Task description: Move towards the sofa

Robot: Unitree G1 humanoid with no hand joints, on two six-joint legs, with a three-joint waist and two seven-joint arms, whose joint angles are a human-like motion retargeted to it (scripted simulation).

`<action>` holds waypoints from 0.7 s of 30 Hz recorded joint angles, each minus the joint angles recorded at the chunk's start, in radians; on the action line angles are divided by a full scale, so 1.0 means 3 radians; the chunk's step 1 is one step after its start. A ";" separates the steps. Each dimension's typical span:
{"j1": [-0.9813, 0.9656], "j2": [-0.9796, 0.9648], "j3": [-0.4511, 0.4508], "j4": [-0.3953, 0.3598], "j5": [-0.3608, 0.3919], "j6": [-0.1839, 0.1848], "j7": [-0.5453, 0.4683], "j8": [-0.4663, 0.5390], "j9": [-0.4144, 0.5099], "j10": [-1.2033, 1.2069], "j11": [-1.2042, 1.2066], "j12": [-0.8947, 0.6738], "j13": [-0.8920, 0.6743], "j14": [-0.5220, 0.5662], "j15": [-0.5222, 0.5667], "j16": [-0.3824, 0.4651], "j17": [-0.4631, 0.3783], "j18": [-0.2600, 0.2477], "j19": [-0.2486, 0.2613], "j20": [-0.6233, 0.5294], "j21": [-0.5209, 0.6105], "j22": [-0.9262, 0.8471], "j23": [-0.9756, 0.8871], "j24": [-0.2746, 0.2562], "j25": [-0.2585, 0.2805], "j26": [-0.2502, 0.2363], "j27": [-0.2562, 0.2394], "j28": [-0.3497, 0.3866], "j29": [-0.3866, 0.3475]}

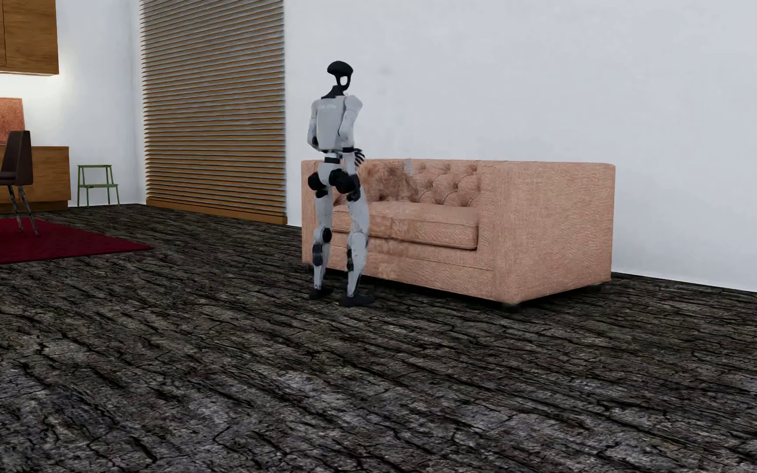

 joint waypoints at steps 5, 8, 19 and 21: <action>0.0086 0.0008 0.0027 0.0221 0.0246 0.0064 0.0217 0.0171 -0.0004 -0.0017 -0.0130 0.0399 -0.0707 -0.0005 0.0069 -0.0200 0.0080 -0.0103 -0.0032 0.0431 -0.0115 0.0832 -0.0113 0.0166 -0.0073 0.0555 -0.0002 -0.0115 -0.0119; 0.0108 -0.0017 0.0029 0.0327 0.0342 0.0100 0.0278 0.0228 0.0010 0.0014 -0.0068 0.0633 -0.1237 -0.0012 0.0016 -0.0218 0.0103 -0.0168 -0.0087 0.0467 -0.0126 0.1469 -0.0390 0.0347 -0.0258 0.0846 -0.0103 -0.0345 -0.0127; -0.0170 0.0121 0.0175 0.0510 0.0442 0.0190 -0.0302 -0.0318 0.0066 0.0344 0.0045 0.0915 -0.1694 -0.0059 -0.0214 -0.0287 0.0087 -0.0369 -0.0298 0.0787 0.0034 0.1775 -0.0709 0.0606 -0.0345 0.1039 -0.0153 -0.0583 0.0175; -0.0195 0.0176 0.0177 0.0489 0.0435 0.0193 -0.0457 -0.0475 0.0057 0.0308 0.0033 0.0826 -0.1630 -0.0021 -0.0247 -0.0287 0.0115 -0.0405 -0.0323 0.0770 0.0093 0.1632 -0.0277 0.0665 -0.0279 0.0943 0.0065 -0.0484 0.0270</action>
